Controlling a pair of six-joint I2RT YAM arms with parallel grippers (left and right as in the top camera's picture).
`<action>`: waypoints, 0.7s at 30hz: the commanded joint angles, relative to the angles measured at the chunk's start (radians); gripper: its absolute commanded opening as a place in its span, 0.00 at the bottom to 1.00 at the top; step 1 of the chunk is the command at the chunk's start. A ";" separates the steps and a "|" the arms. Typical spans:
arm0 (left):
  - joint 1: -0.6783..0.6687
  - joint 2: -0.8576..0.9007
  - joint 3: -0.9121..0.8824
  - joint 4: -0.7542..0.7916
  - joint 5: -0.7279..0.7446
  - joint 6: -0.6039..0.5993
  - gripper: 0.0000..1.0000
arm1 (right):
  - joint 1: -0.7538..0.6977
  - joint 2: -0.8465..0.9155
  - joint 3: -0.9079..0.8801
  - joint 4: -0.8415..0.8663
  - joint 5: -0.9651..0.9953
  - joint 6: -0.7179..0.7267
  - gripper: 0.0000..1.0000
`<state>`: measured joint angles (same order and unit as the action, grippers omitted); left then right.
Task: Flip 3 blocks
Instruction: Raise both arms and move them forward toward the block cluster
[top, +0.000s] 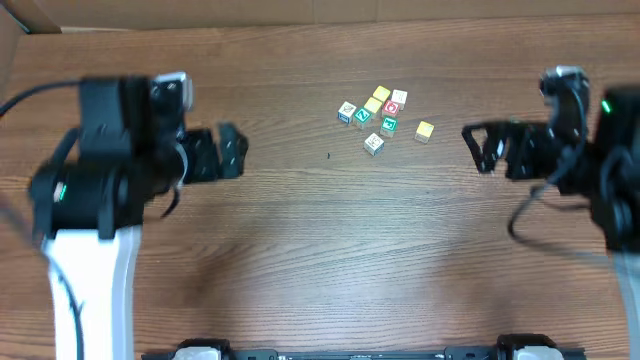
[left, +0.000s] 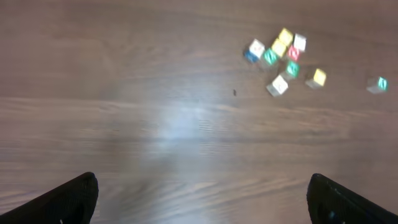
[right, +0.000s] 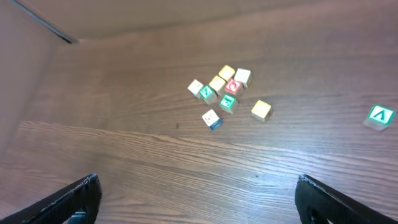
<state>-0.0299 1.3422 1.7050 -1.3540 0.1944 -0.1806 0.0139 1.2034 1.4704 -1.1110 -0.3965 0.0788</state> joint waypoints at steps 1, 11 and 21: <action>0.010 0.084 0.025 -0.042 0.097 -0.015 1.00 | -0.003 0.082 0.029 -0.006 -0.009 0.004 1.00; -0.005 0.279 -0.025 -0.146 0.128 -0.014 0.04 | -0.003 0.279 0.028 -0.080 -0.024 -0.007 0.17; -0.138 0.284 -0.256 0.082 0.083 -0.064 0.05 | -0.002 0.379 0.022 -0.018 0.009 0.002 0.43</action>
<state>-0.1307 1.6226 1.5028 -1.3151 0.2852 -0.2161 0.0135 1.5517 1.4723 -1.1442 -0.4026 0.0799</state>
